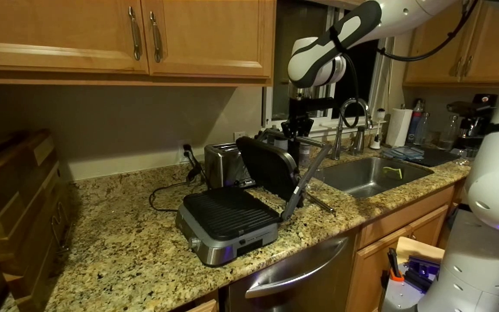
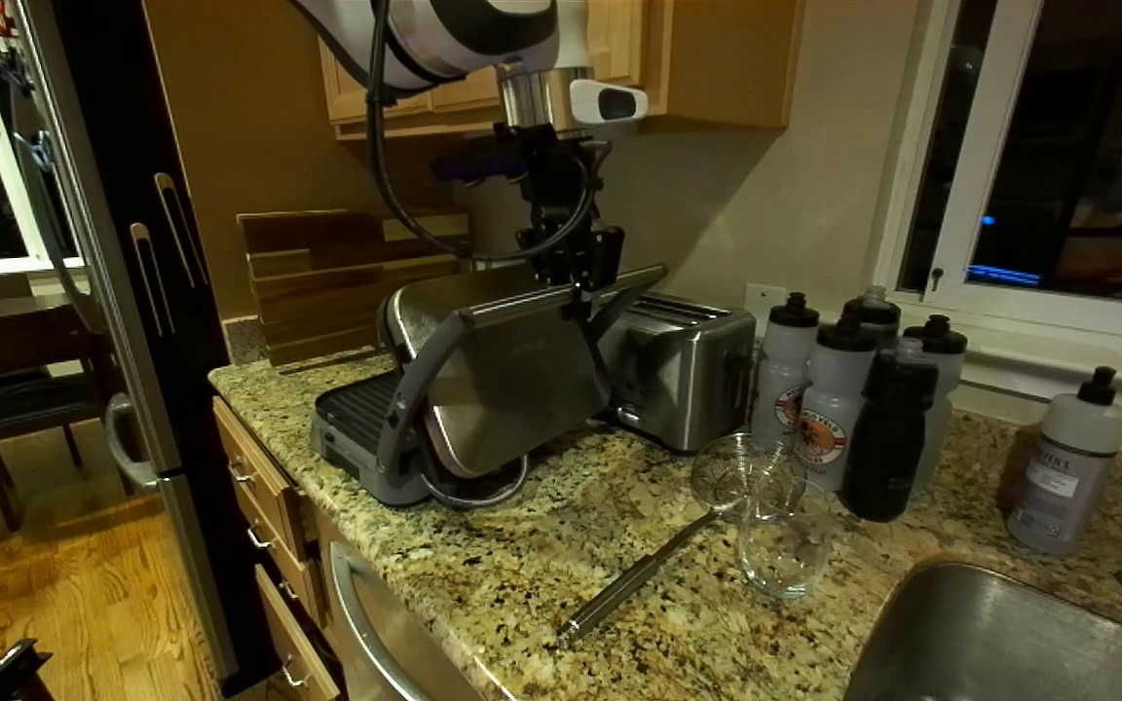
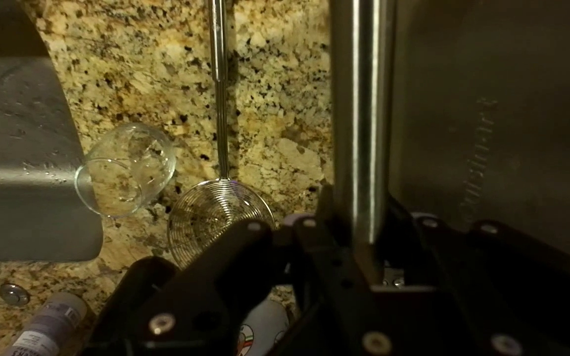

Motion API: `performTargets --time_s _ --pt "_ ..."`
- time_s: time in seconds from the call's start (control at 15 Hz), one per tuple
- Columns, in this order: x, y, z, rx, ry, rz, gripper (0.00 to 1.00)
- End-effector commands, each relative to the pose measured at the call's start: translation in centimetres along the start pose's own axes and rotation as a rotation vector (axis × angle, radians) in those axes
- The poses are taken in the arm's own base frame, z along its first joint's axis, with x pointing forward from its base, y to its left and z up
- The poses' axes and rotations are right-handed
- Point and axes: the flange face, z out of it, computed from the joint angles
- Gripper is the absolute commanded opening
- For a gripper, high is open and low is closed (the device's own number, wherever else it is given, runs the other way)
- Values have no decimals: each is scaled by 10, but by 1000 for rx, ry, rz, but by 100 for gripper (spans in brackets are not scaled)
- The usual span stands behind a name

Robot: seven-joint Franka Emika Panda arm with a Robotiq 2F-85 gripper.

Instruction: Close the grill sandwich maker

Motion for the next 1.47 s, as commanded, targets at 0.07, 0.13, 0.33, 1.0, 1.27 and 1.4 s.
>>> performTargets --time_s 0.07,0.13,0.33,1.0,1.27,1.4 --pt "-5 -4 -14 12 22 1 5" --pt "-4 -6 -16 7 29 -6 8" --pt "-3 -12 -22 -1 47 -29 9" --pt "-8 -75 -60 -25 78 -157 9" --pt "-9 -114 -67 -13 71 -209 9" --pt "-10 -136 -68 -11 65 -231 9"
